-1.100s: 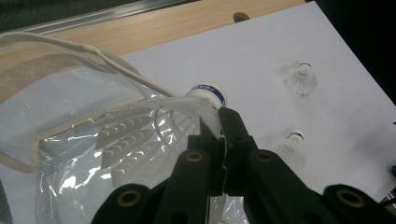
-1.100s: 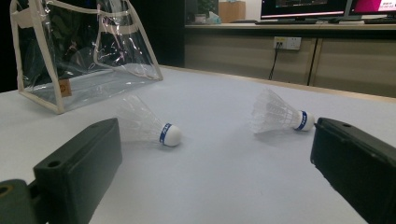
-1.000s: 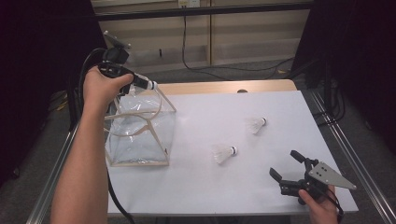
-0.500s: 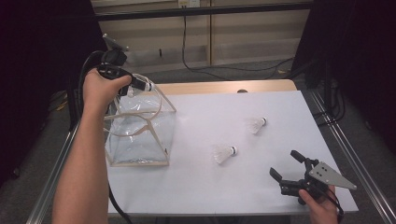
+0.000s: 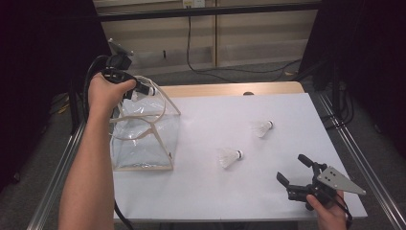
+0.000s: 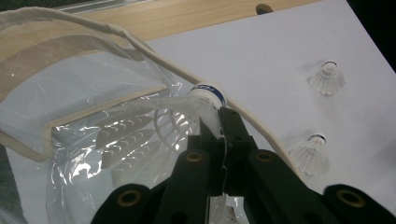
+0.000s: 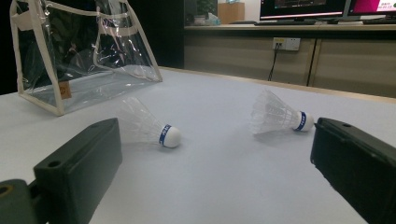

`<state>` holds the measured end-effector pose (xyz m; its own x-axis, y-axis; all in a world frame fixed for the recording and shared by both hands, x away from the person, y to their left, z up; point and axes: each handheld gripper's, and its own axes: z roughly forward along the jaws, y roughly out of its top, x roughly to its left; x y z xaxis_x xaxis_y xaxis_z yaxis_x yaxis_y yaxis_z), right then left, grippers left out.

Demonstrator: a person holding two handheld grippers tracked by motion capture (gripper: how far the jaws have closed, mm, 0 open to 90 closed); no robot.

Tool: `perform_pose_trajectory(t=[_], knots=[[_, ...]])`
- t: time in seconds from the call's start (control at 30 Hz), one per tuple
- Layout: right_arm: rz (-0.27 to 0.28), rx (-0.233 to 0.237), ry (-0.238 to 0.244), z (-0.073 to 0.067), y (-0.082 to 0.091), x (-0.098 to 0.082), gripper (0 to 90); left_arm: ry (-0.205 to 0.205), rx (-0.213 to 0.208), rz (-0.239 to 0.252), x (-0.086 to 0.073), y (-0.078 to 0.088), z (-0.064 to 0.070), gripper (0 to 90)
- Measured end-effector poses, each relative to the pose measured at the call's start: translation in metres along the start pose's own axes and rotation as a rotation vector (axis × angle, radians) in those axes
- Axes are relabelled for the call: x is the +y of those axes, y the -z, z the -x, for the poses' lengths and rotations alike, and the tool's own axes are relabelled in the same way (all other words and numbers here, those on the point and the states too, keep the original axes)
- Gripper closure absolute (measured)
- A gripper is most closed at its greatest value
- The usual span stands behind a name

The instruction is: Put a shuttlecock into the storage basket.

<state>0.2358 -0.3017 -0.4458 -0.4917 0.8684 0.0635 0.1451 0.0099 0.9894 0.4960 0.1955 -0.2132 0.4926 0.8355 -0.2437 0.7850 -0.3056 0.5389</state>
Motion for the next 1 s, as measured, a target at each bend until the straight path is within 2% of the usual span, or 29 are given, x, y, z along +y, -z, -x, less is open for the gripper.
perform_pose_trajectory(t=[0.37, 0.47, 1.0], knots=[[0.0, 0.002, 0.001, 0.0, 0.0, 0.0, 1.8, 0.022, 0.023, 0.0, -0.003, -0.003, -0.008, 89.8], [-0.001, -0.002, 0.002, 0.0, 0.0, 0.0, 1.8, 0.03, 0.015, 0.001, -0.004, -0.004, -0.011, 89.8], [0.001, 0.001, -0.005, 0.0, 0.0, 0.0, 1.8, 0.049, 0.029, -0.011, -0.006, -0.018, -0.019, 89.6]])
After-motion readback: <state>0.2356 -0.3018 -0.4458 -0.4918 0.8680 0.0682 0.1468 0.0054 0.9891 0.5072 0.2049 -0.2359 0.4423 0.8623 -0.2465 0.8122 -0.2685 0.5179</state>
